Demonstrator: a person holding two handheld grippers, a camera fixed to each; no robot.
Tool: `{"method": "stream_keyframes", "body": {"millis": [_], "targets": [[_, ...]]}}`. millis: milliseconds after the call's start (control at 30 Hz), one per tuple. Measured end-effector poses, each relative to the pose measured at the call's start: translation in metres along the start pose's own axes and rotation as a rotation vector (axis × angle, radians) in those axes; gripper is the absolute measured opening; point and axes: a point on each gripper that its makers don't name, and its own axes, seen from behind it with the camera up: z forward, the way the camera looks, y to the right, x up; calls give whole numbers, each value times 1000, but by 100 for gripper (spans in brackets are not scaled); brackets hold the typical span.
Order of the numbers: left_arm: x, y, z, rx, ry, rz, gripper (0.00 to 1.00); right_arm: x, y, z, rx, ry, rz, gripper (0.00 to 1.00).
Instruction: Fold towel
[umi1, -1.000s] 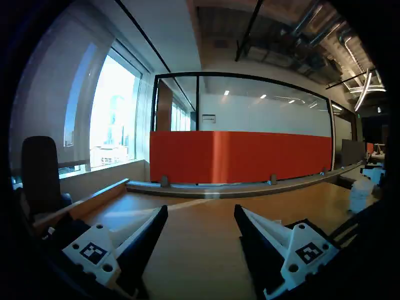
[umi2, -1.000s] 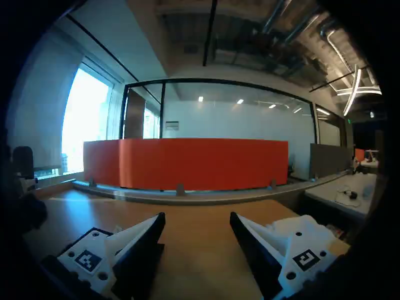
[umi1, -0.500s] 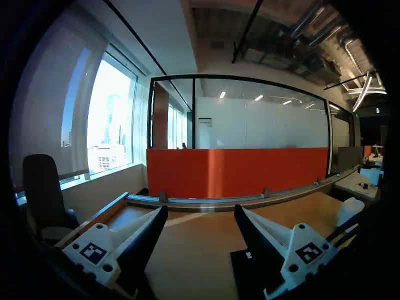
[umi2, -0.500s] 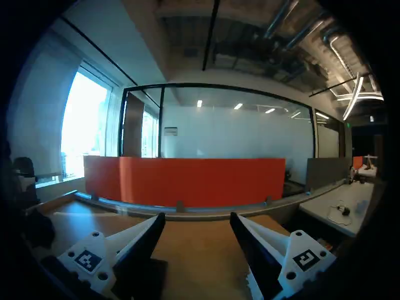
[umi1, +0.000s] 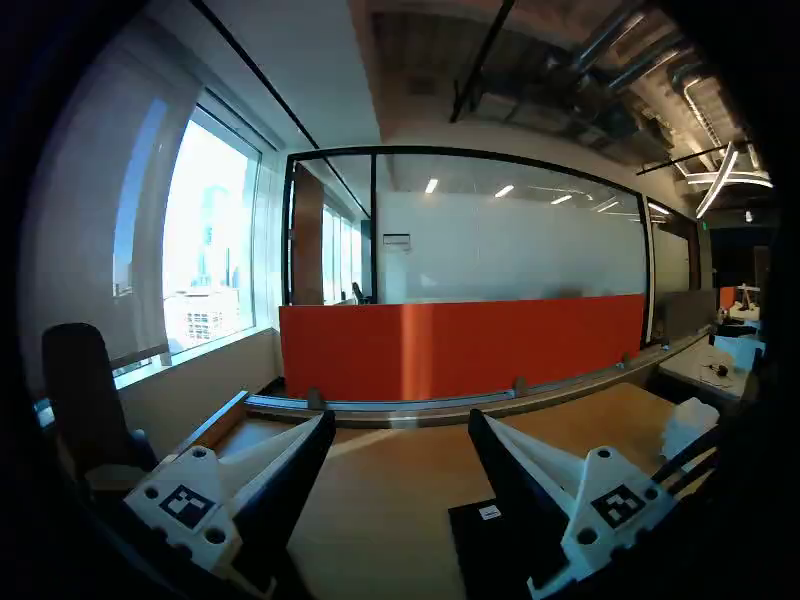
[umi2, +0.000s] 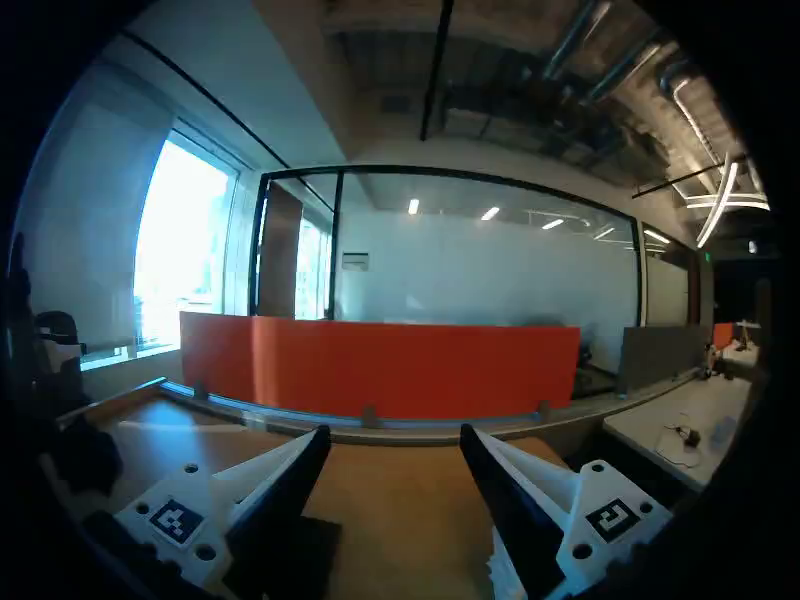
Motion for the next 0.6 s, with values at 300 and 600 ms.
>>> {"method": "stream_keyframes", "body": {"millis": [300, 600], "targets": [[-25, 25, 9, -116, -90, 35, 98, -18, -12, 9, 78, -59, -53, 100], [-62, 54, 11, -273, -215, 121, 99, -52, -46, 11, 259, -179, -146, 100]]}}
